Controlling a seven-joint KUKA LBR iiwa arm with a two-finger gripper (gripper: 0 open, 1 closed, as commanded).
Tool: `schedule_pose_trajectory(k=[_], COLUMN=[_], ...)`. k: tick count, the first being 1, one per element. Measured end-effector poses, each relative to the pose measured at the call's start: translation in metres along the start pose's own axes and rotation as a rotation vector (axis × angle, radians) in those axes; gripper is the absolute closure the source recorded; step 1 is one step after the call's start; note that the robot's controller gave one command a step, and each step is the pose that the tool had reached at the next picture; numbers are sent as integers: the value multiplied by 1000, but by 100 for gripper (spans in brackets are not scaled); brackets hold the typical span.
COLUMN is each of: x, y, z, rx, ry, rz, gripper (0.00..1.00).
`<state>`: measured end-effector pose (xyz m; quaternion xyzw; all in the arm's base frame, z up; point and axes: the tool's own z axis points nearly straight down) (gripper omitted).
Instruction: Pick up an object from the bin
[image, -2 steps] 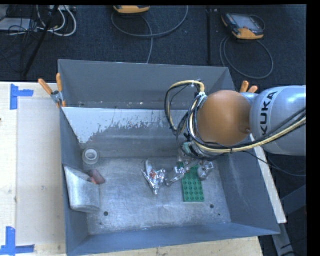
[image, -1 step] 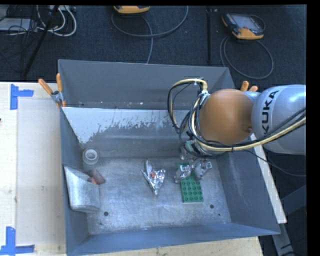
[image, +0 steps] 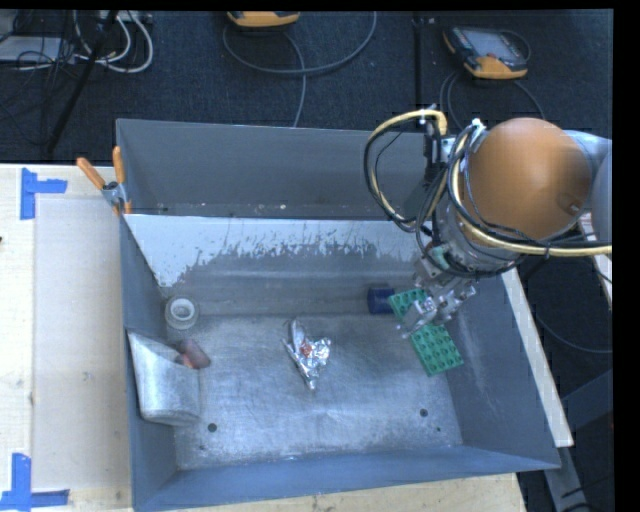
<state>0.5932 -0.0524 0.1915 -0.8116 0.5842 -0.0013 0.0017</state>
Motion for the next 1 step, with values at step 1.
schedule_pose_trajectory(k=[1], x=[-27], y=[-2], z=[-112], rx=[-2], ry=[-4], rz=[-494], gripper=[100])
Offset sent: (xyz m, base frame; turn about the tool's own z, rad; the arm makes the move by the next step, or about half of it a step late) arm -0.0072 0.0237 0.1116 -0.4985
